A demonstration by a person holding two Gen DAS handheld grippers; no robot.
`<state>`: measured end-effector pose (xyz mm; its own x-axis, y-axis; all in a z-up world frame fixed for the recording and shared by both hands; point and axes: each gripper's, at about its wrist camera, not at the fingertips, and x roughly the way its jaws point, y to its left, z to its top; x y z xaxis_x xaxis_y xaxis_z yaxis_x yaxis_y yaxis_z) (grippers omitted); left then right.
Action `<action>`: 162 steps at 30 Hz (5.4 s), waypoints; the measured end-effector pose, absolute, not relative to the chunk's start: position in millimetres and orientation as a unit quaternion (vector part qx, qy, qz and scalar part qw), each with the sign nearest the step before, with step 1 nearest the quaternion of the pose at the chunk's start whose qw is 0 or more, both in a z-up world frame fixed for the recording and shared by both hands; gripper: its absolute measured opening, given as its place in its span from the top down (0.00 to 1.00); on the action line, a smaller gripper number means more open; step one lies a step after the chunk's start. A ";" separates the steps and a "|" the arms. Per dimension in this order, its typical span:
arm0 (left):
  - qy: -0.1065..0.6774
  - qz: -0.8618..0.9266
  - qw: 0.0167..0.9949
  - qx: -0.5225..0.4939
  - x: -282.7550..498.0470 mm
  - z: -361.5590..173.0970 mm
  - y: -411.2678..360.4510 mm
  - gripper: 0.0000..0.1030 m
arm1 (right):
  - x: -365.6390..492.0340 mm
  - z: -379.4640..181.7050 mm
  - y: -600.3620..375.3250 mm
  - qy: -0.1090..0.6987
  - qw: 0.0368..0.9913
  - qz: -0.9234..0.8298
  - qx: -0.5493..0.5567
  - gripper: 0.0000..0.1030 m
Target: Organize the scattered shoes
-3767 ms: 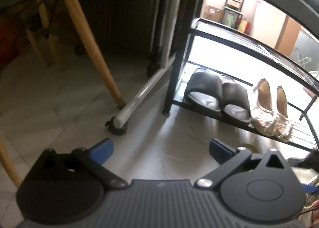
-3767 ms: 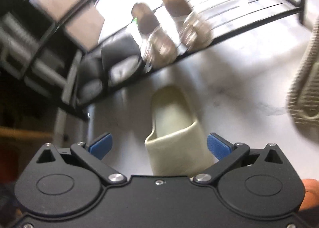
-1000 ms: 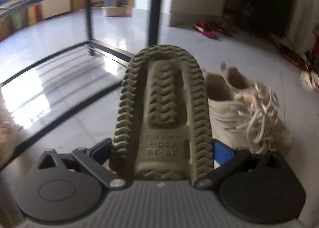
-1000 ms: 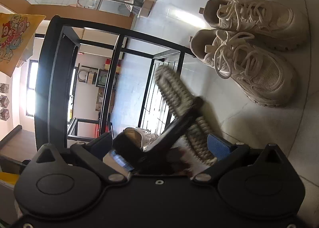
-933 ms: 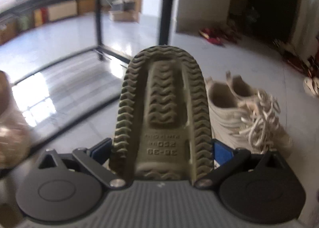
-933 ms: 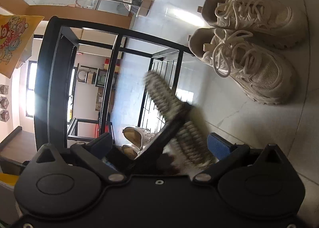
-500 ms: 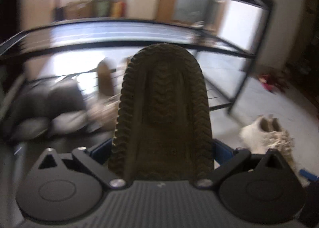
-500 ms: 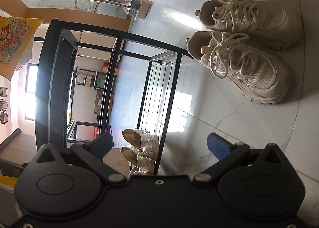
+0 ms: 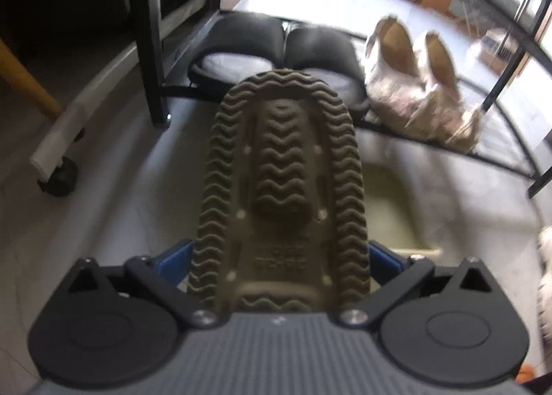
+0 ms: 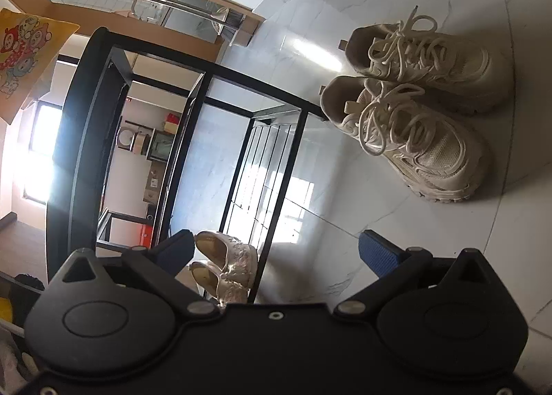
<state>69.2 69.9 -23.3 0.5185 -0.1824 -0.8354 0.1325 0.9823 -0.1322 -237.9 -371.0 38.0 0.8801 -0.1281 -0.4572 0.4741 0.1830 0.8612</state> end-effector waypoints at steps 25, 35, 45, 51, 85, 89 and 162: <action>0.410 -0.108 0.906 0.005 40.0 32.1 71.1 0.01 | -236.5 47.0 -367.6 0.159 0.764 -0.213 0.588 0.00; 0.335 -0.130 0.932 0.054 -14.0 115.8 108.4 0.01 | -183.5 78.5 -346.5 0.289 0.791 -0.179 0.509 0.00; 0.334 -0.077 0.939 -0.037 -33.5 110.0 165.4 0.01 | -61.1 73.6 -190.8 0.426 0.790 0.104 0.428 0.00; 0.335 -0.002 0.940 -0.074 -29.9 106.1 183.6 0.01 | -34.8 4.1 -148.0 0.464 0.732 0.078 0.493 0.00; 0.371 -0.015 0.928 0.001 -12.2 84.7 156.0 0.01 | 21.1 -92.3 -70.4 0.492 0.735 0.077 0.459 0.29; 0.381 -0.005 0.925 0.008 -9.8 81.6 154.9 0.01 | 20.5 -89.0 -69.1 0.490 0.747 0.078 0.443 0.30; 0.378 0.053 0.924 -0.038 -6.9 81.6 179.8 0.01 | 8.7 -24.7 15.7 0.463 0.876 0.128 -0.029 0.07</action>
